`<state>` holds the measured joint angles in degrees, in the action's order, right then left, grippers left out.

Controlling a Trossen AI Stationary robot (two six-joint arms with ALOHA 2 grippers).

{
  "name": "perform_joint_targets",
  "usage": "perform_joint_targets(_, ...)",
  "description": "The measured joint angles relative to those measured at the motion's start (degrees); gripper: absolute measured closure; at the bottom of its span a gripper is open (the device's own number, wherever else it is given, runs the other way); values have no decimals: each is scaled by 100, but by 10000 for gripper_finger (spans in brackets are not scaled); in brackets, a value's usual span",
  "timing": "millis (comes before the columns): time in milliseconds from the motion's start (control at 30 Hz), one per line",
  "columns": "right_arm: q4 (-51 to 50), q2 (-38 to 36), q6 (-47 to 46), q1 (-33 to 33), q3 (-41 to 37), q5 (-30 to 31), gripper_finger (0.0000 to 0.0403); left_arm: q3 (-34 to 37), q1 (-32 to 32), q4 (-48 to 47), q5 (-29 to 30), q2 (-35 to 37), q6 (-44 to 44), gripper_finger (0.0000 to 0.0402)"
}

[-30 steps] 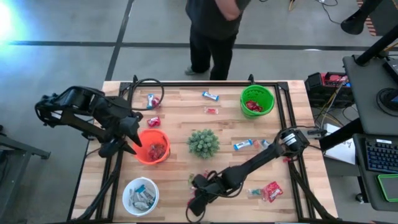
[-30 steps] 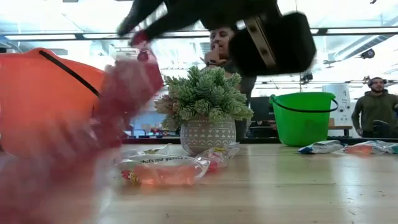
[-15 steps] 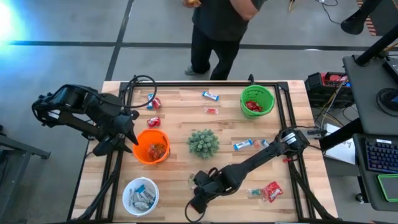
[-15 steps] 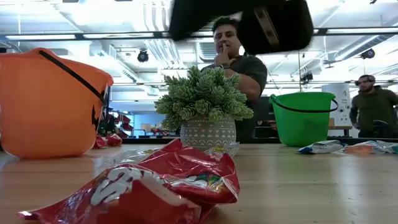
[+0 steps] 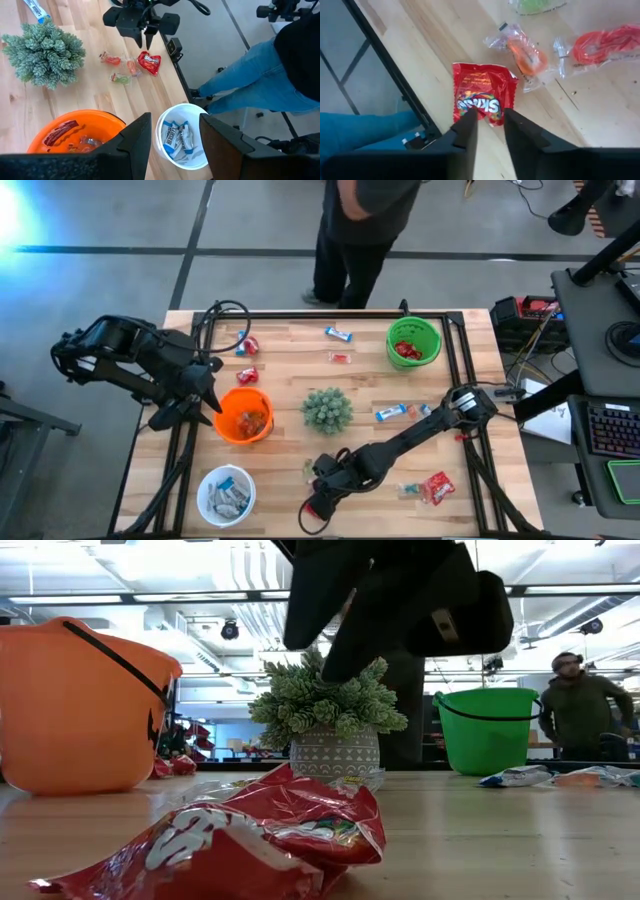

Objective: Sort candy
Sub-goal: Put the red candy into the green bucket

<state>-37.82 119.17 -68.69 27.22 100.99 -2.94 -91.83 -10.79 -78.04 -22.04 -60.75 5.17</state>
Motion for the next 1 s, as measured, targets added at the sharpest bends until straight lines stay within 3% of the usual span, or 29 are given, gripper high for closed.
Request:
perform_joint_targets(167, -4, 95, -14, 0, -9, -2, 258, 0, 0, 2, 2, -2, 4, 253)
perform_joint_targets(333, -1, 209, 43, 0, -14, -3, 233, 0, -2, 2, 2, -2, 31, 253)
perform_joint_targets(1000, 343, 568, 184, -26, -28, -9, 227, 0, -2, 2, 2, -11, 138, 253)
